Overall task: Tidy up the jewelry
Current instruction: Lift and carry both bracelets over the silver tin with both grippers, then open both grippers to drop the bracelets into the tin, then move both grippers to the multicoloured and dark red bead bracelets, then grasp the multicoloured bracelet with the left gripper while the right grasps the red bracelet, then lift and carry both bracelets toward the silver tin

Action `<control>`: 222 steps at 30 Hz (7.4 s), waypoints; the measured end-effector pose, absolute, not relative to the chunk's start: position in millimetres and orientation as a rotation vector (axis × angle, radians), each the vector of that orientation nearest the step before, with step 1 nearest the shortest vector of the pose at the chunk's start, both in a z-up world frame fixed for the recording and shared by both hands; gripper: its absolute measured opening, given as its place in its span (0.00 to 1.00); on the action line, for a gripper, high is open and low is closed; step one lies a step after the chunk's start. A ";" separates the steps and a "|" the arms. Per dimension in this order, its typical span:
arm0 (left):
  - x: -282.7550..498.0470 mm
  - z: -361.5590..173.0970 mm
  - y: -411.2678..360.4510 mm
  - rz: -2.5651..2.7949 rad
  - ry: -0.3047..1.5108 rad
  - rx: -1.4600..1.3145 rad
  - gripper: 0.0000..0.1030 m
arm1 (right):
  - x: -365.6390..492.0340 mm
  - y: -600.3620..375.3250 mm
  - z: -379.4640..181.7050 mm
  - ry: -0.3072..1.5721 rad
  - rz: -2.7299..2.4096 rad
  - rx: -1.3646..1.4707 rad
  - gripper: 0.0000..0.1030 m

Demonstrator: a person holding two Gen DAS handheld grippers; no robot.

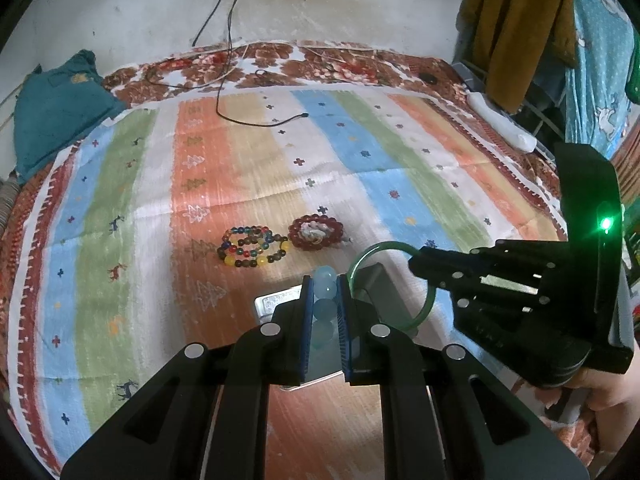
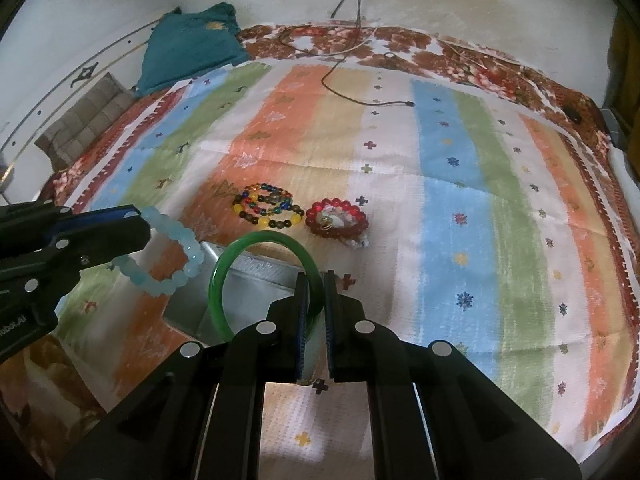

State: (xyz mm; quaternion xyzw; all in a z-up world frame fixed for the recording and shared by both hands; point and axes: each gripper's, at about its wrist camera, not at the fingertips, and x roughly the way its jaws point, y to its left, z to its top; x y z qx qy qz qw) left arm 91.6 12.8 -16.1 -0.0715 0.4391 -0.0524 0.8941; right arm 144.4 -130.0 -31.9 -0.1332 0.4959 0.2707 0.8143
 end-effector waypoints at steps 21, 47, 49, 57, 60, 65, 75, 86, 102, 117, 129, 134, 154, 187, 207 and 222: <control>102.0 -25.6 35.5 -0.011 0.962 -0.182 0.38 | 161.6 -139.1 -38.5 1.121 0.511 -0.232 0.44; 175.6 -67.2 75.1 0.157 1.117 -0.130 0.62 | 228.1 -127.3 -72.8 1.235 0.437 -0.212 0.63; 180.7 -70.4 76.8 0.164 1.127 -0.125 0.62 | 232.5 -124.9 -76.2 1.240 0.429 -0.222 0.63; 196.9 -82.3 79.9 0.167 1.161 -0.104 0.62 | 245.8 -116.7 -89.4 1.261 0.415 -0.256 0.63; 202.7 -83.4 79.9 0.164 1.161 -0.101 0.62 | 249.5 -113.7 -93.4 1.269 0.415 -0.262 0.63; 210.8 -86.4 79.4 0.163 1.164 -0.089 0.62 | 255.1 -108.2 -101.0 1.280 0.413 -0.279 0.63; 223.9 -98.2 86.7 0.153 1.198 -0.108 0.63 | 263.4 -102.7 -109.9 1.290 0.402 -0.296 0.63; 238.4 -113.3 89.9 0.157 1.230 -0.095 0.63 | 276.7 -99.1 -126.3 1.333 0.392 -0.295 0.63; 255.7 -138.4 96.1 0.162 1.283 -0.064 0.61 | 300.1 -96.8 -156.5 1.368 0.372 -0.300 0.53; 269.5 -163.0 98.1 0.164 1.312 -0.033 0.36 | 309.0 -89.6 -171.6 1.365 0.408 -0.330 0.41; 269.4 -168.8 83.2 0.117 1.318 -0.010 0.09 | 298.4 -78.0 -176.3 1.365 0.469 -0.366 0.15; 270.5 -165.1 82.7 0.113 1.316 -0.035 0.09 | 293.9 -73.4 -173.7 1.344 0.457 -0.390 0.14; 239.0 -89.4 62.6 0.048 1.158 -0.077 0.09 | 258.8 -77.3 -95.4 1.225 0.547 -0.310 0.14; 197.3 -48.4 50.3 0.018 1.062 -0.110 0.09 | 232.7 -91.0 -55.5 1.138 0.561 -0.231 0.13; 163.2 -24.0 32.2 -0.036 0.985 -0.120 0.09 | 205.1 -93.2 -34.5 1.074 0.593 -0.237 0.14; 140.5 -16.7 19.9 -0.068 0.958 -0.116 0.09 | 181.7 -95.5 -16.6 1.021 0.625 -0.251 0.14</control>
